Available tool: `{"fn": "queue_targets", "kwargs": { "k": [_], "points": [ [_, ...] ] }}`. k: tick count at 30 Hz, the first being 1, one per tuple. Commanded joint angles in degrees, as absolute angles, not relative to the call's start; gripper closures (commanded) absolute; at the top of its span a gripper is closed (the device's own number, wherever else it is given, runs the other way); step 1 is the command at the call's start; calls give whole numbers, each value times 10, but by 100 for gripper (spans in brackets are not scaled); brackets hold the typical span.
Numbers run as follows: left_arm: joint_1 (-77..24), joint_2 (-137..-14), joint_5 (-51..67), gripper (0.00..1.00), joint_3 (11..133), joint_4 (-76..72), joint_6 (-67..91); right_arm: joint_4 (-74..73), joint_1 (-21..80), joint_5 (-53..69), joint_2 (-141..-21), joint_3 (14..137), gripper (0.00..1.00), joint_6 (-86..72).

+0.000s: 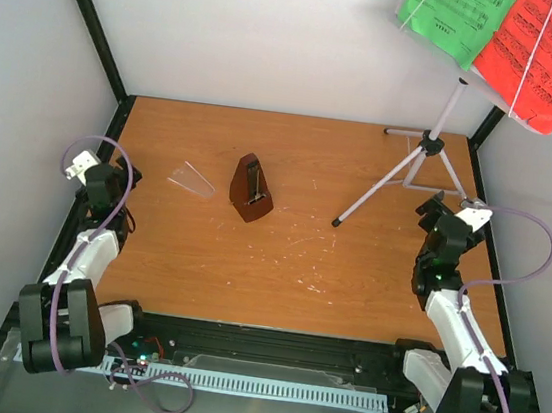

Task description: Pack up the instrument practice props

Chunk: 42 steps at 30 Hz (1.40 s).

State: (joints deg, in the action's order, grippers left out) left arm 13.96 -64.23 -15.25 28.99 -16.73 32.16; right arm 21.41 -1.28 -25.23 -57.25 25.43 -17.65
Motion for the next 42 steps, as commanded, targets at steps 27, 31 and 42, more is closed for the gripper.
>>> {"fn": "queue_targets", "kwargs": {
  "k": [27,31,42],
  "points": [
    [-72,-769,442,1,663,239,70,143,15,542,-590,389,0,-185],
    [-133,-799,440,1,683,249,-17,95,48,539,-597,410,0,-149],
    [-151,-855,316,9,700,194,-52,54,112,490,-605,406,0,-124]
  ]
}}
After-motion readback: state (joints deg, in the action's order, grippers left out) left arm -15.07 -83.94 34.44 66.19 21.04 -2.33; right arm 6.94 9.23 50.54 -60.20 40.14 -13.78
